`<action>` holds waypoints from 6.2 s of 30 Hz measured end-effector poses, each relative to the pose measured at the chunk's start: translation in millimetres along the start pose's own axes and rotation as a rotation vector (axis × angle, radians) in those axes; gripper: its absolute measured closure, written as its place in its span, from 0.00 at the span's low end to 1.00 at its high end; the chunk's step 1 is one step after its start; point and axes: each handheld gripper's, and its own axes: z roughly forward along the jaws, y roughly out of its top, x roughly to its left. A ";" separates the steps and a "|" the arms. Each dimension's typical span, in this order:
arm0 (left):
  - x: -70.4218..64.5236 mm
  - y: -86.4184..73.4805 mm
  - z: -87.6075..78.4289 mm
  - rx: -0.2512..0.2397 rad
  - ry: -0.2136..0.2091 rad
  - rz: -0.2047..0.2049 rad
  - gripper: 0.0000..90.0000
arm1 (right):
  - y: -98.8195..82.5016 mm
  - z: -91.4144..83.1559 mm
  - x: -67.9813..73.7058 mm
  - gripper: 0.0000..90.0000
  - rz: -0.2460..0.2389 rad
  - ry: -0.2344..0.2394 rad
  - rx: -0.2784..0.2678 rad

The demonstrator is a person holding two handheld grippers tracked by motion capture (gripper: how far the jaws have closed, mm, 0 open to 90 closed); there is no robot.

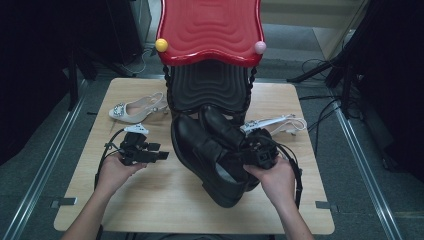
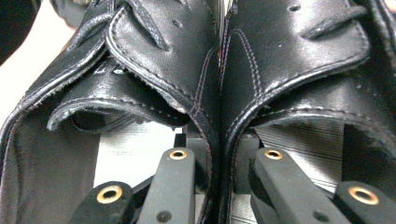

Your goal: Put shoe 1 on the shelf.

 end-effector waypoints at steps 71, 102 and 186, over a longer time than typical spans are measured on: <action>-8.3 -0.8 9.9 0.040 -0.028 0.041 0.47 | 145.0 97.0 -18.2 0.77 0.263 -0.370 -0.349; -7.7 -1.5 9.7 0.044 -0.025 0.043 0.47 | 140.0 88.3 -22.6 0.55 0.184 -0.253 -0.378; -70.1 297.3 -57.9 -0.168 0.006 0.335 1.00 | 50.0 91.1 16.1 1.00 -0.076 -0.096 -0.285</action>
